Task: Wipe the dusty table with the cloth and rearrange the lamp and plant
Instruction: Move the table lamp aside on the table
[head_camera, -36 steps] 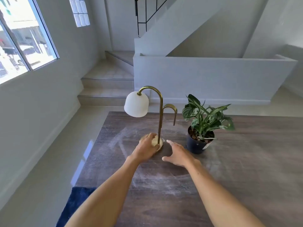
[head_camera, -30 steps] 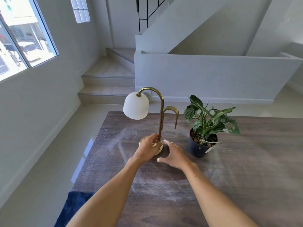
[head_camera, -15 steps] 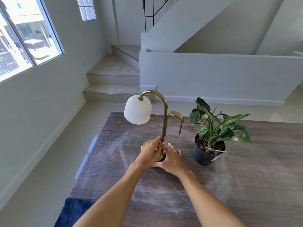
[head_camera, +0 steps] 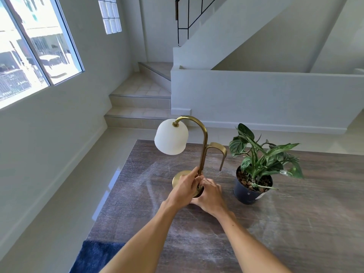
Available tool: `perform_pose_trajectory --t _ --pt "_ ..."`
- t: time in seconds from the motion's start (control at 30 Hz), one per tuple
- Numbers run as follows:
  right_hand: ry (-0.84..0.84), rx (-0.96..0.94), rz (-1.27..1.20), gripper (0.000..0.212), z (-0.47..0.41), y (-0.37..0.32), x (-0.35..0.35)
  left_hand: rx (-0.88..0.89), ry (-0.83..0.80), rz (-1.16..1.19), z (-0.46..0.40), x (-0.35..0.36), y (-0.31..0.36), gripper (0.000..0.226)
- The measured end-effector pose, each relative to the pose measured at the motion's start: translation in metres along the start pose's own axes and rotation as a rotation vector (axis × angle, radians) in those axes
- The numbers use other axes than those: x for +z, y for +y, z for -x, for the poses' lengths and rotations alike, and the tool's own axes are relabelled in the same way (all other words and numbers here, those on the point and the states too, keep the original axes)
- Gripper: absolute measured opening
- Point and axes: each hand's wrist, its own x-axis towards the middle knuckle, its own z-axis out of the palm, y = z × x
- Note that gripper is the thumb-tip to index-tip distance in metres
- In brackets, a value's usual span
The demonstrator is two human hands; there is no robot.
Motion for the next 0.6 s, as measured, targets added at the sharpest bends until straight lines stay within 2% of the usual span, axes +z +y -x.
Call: perform_pose_trajectory --t 0.2,0.6 --pt "0.007 -0.011 0.021 0.07 -0.003 -0.012 -0.015 0.029 -0.026 0.002 -0.007 -0.015 0.014 0.015" --pt "-0.037 -0.01 -0.07 0.074 -0.016 -0.034 -0.021 -0.096 0.051 0.155 -0.013 -0.045 0.015 0.012"
